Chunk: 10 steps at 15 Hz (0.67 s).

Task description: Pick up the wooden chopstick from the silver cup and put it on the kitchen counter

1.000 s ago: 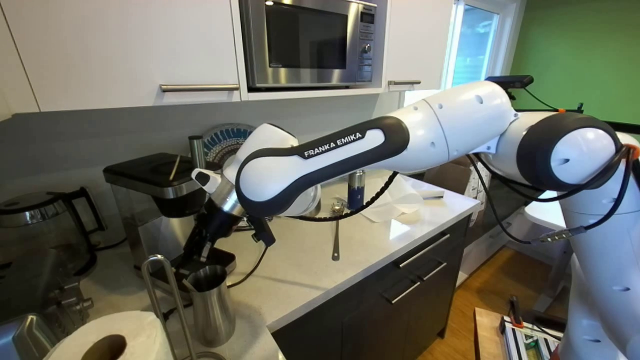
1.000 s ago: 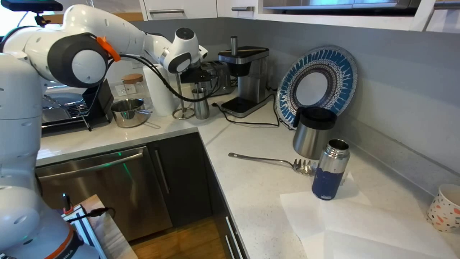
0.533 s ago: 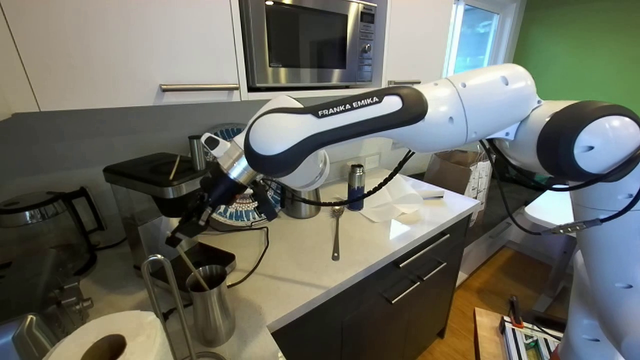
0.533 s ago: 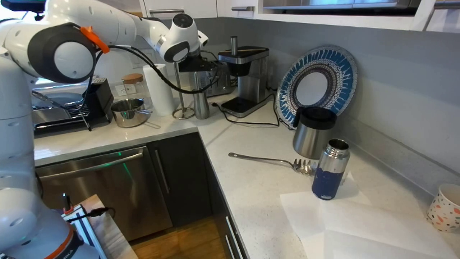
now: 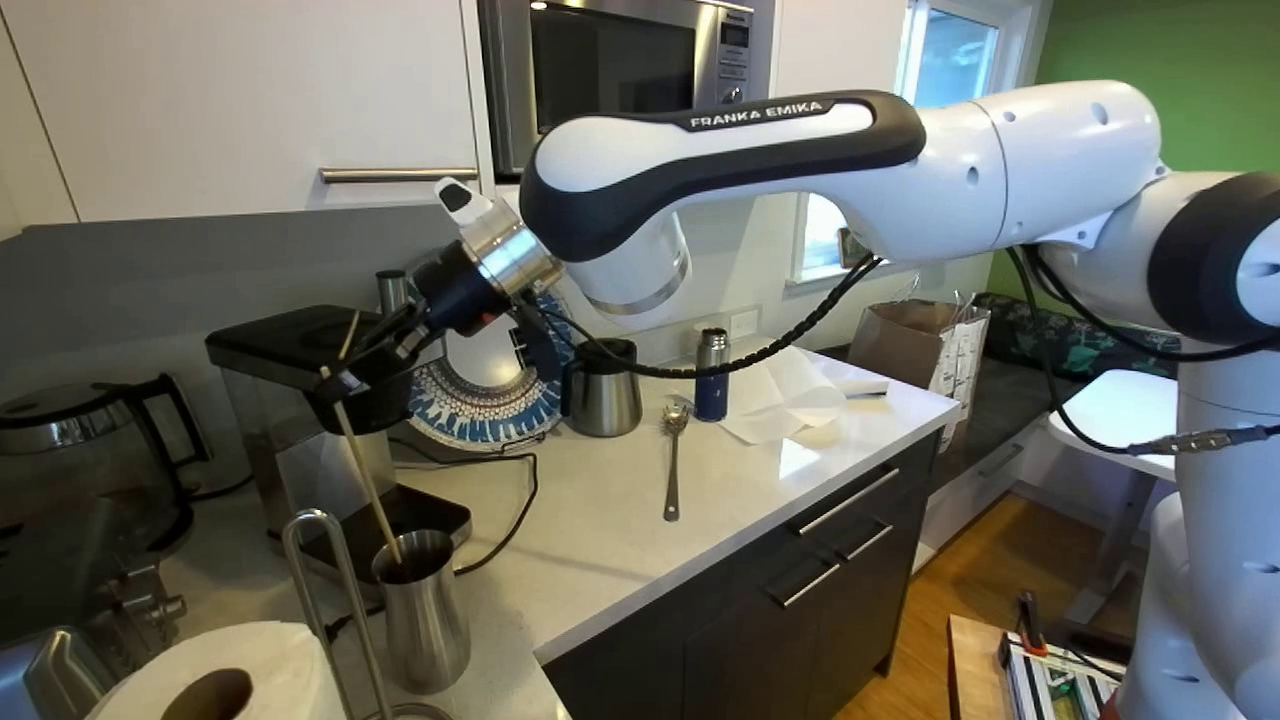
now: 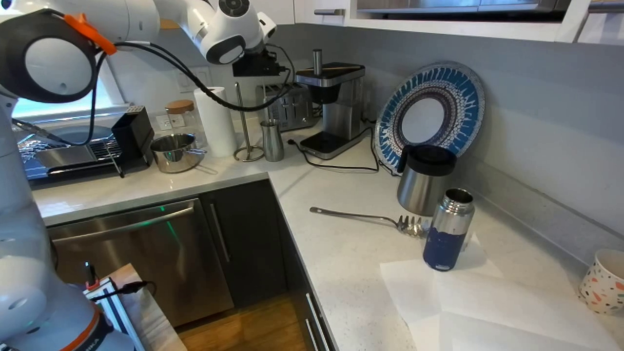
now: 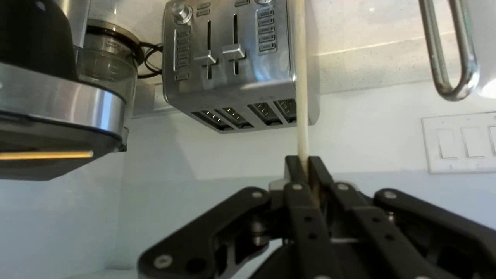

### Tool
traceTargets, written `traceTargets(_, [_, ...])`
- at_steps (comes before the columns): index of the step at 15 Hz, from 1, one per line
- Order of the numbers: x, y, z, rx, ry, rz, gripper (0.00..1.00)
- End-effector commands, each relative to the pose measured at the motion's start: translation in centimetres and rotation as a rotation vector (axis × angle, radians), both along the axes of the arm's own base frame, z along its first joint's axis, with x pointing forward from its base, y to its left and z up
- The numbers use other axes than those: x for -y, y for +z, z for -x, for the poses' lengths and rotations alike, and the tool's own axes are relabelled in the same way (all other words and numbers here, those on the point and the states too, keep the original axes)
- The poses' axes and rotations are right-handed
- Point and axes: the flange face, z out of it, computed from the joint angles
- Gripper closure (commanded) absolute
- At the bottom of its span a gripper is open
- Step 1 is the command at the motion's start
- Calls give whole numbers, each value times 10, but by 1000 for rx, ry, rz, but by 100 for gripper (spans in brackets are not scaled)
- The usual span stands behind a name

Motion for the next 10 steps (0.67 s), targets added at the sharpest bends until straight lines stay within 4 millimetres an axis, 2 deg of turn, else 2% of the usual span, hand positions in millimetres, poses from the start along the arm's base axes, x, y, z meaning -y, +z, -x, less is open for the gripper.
traceTargets(1, [5, 11, 22, 52, -32, 8, 98])
traceTargets(6, [6, 23, 46, 118, -79, 74, 98])
traceTargets(8, [9, 22, 53, 142, -102, 118, 98])
traceTargets(10, [19, 11, 56, 182, -153, 209, 98])
